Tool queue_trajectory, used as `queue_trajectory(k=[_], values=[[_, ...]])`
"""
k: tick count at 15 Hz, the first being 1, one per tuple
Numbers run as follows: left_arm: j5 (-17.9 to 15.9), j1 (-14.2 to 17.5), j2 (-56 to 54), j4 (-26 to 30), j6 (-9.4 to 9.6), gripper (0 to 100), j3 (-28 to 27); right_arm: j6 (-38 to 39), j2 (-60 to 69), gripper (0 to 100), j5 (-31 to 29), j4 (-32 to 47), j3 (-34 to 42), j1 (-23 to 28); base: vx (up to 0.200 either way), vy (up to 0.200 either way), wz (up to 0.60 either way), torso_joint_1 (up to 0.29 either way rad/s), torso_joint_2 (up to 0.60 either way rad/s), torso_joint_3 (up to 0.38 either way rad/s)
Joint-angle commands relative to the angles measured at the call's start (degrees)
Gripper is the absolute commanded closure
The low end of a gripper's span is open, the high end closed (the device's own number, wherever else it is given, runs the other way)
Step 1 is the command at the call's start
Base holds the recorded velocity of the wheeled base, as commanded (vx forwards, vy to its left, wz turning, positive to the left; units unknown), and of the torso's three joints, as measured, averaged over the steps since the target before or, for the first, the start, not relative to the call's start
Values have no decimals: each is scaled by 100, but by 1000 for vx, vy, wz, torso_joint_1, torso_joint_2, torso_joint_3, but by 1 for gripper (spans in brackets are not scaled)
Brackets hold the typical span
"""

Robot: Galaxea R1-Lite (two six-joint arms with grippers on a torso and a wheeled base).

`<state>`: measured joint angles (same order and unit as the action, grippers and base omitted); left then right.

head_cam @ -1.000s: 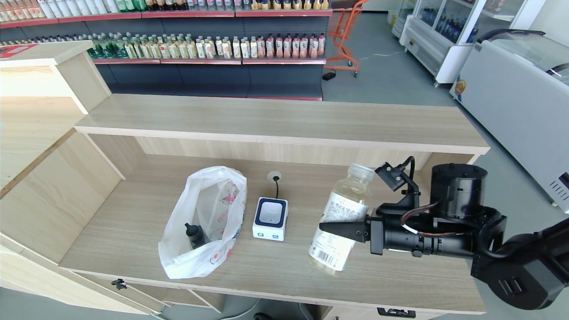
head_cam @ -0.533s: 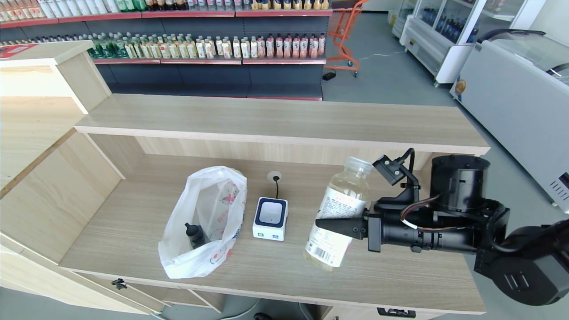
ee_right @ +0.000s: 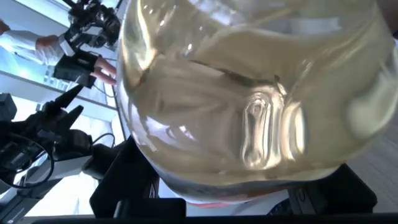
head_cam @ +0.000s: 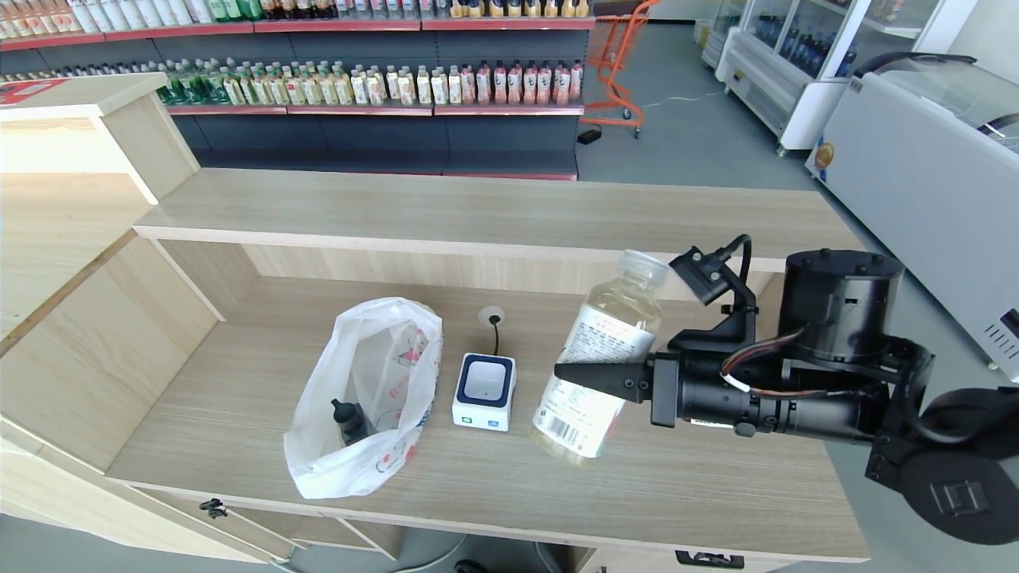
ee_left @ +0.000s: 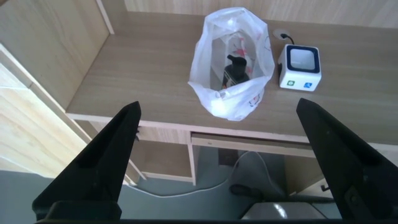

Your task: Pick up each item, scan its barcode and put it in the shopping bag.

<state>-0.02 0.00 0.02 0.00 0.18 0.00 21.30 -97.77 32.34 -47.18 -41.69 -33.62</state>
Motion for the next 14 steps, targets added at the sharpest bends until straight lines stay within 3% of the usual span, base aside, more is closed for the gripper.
queue_trajectory(k=[1,14], values=[[-6,0,-2,0,-1,0,0,6,83,100,9,-2,12,-30,0,0,0,0,0,0],[-6,0,-2,0,-1,0,0,-12,12,100,0,-11,-102,-162,0,0,0,0,0,0]])
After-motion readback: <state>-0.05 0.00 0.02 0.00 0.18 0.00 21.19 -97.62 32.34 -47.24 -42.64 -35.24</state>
